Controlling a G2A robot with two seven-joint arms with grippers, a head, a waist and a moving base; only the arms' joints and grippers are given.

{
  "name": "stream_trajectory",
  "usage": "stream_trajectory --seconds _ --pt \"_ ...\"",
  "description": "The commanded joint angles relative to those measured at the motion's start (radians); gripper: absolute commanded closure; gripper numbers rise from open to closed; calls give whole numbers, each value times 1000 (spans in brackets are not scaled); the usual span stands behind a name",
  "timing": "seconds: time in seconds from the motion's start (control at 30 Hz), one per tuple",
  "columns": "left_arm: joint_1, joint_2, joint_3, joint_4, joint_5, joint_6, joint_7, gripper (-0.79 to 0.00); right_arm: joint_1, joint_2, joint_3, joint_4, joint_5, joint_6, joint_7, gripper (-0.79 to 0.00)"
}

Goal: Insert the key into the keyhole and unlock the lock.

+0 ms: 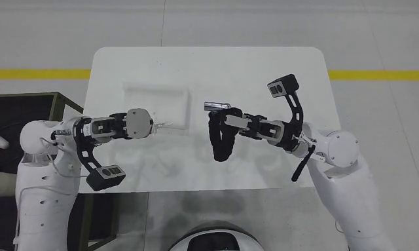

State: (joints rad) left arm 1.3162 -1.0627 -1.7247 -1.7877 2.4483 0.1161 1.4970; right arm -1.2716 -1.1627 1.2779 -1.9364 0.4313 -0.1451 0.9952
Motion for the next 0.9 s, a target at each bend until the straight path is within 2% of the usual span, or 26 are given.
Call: stream_trajectory --seconds 0.0,0.13,0.23,0.3,0.5,0.6,0.7,0.87 --pt "-13 7 -23 42 47 93 30 0 12 1 -8 5 14 12 46 0" --pt "-23 15 -30 80 35 75 21 0 25 2 -21 7 12 24 78 0" --pt "-7 18 -1 78 14 -7 -22 0 31 1 -45 -4 -18 26 86 0" --pt "-5 20 8 53 26 -11 -44 0 37 2 -44 -6 -57 24 80 0" --pt "-5 20 8 53 26 -11 -44 0 37 2 -44 -6 -57 24 80 0" --pt "35 20 34 24 -12 -80 -60 0 8 5 -49 -42 -110 28 68 0" --pt "43 21 54 39 -75 -141 -62 0 4 5 -60 -60 -125 30 58 0" --pt "37 26 76 44 -112 -160 -26 0 15 5 -75 -67 -151 40 48 0"
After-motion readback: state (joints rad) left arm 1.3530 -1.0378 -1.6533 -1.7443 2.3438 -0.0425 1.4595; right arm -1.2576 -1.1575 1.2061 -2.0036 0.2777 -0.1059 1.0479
